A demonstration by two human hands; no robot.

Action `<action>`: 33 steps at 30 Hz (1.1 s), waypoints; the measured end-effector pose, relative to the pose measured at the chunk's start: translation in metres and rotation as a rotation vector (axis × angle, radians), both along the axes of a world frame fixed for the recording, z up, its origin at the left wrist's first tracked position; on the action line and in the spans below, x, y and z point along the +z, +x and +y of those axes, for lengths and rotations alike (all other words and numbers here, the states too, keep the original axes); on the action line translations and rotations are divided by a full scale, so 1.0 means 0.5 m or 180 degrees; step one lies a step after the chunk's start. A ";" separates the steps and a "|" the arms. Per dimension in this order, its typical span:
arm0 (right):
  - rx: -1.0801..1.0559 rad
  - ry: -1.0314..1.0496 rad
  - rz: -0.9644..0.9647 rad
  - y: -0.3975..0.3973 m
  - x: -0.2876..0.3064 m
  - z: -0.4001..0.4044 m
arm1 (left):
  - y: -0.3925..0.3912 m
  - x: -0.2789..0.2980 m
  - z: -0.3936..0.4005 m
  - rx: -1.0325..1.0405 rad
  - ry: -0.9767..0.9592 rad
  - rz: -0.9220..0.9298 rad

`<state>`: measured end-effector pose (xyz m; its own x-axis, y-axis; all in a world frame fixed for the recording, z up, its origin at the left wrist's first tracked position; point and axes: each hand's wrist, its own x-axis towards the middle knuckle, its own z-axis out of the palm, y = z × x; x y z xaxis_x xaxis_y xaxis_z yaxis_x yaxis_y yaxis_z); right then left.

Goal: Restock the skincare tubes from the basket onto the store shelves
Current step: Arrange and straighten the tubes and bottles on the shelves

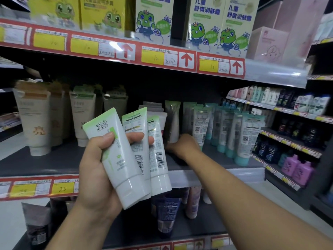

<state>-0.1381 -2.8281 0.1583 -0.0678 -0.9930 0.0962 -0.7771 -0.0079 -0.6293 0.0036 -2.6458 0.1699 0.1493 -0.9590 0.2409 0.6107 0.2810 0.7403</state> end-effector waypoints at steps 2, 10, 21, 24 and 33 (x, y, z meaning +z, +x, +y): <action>-0.0131 -0.0073 0.0101 -0.004 0.001 0.008 | 0.002 0.001 0.003 0.0022 0.0014 -0.0013; -0.0170 -0.0107 0.0281 -0.002 -0.006 0.006 | 0.012 0.002 0.009 0.0113 0.0046 -0.0030; -0.0530 -0.0093 0.0634 0.023 -0.012 -0.049 | 0.009 -0.005 -0.004 -0.0034 0.0068 0.0022; -0.0500 -0.0071 0.0697 0.027 -0.014 -0.053 | 0.006 -0.008 -0.009 -0.0021 0.0082 0.0032; 0.0789 -0.0181 -0.0554 -0.049 0.051 0.177 | -0.006 -0.006 -0.010 -0.0108 0.0020 0.0107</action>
<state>-0.1626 -2.7393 0.1839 0.1555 -0.9748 0.1602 -0.6278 -0.2228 -0.7458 0.0005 -2.6506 0.1670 0.1245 -0.9651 0.2303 0.6443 0.2551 0.7210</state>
